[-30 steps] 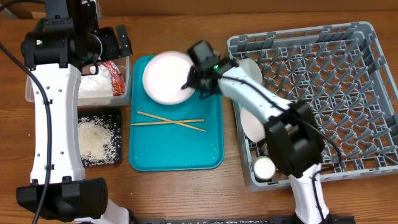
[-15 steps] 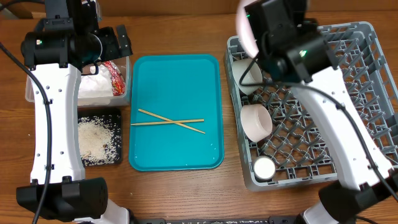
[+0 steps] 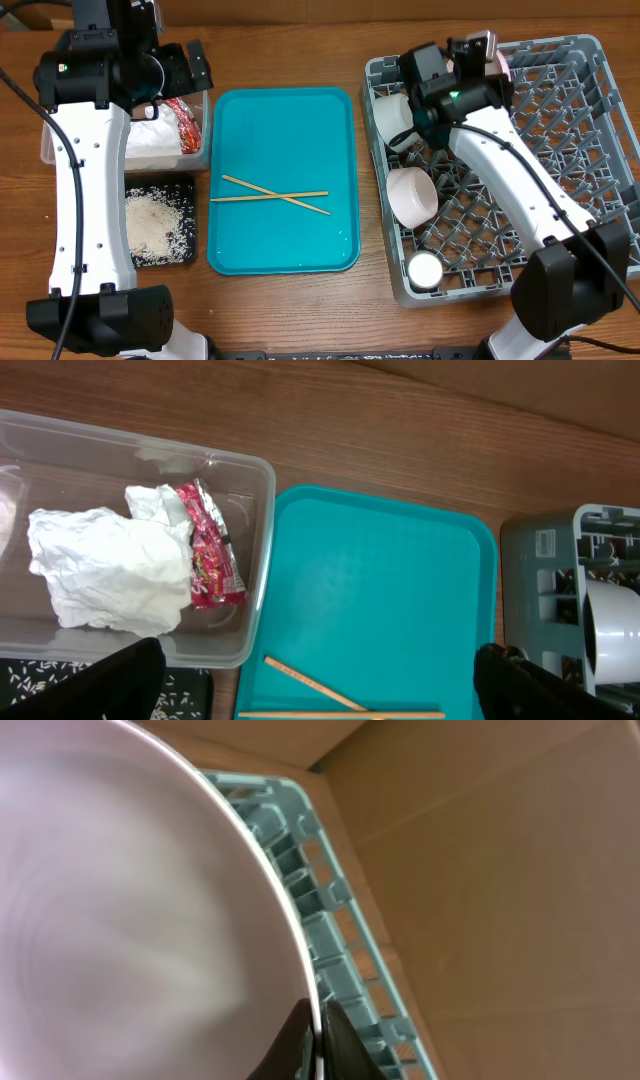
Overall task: Sort waste into correct bins and load items into the dishwasher
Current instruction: 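Carry the pink plate and stand it upright in the rack's back, then move the right gripper to the crossed chopsticks and grasp one, then carry the chopstick into the rack and release it upright, then grasp the remaining chopstick on the teal tray with right gripper, then place the second chopstick upright in the rack beside the plate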
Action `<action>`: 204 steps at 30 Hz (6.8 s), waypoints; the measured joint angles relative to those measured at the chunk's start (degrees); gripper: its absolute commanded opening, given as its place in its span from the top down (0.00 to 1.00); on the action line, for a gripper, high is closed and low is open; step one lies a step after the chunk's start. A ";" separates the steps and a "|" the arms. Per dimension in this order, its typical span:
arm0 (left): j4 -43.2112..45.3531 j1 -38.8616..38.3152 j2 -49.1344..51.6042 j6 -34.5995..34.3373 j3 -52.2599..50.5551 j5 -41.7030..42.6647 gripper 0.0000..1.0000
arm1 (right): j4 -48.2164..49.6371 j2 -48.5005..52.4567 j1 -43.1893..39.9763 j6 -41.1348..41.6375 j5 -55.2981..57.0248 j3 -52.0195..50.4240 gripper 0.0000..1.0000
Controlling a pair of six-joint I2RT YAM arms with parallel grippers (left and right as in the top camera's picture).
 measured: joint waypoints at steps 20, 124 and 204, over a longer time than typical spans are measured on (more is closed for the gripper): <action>0.00 0.00 0.00 0.00 0.00 0.02 0.00 | -5.68 -0.42 0.76 -1.42 -45.44 16.48 0.09; 0.00 0.00 0.00 0.00 0.00 0.00 0.00 | -25.59 5.81 -8.57 -2.36 -59.89 17.81 0.56; 0.00 0.00 -0.02 0.00 0.00 0.00 0.00 | -11.93 3.02 -4.66 -10.84 -64.67 18.56 0.96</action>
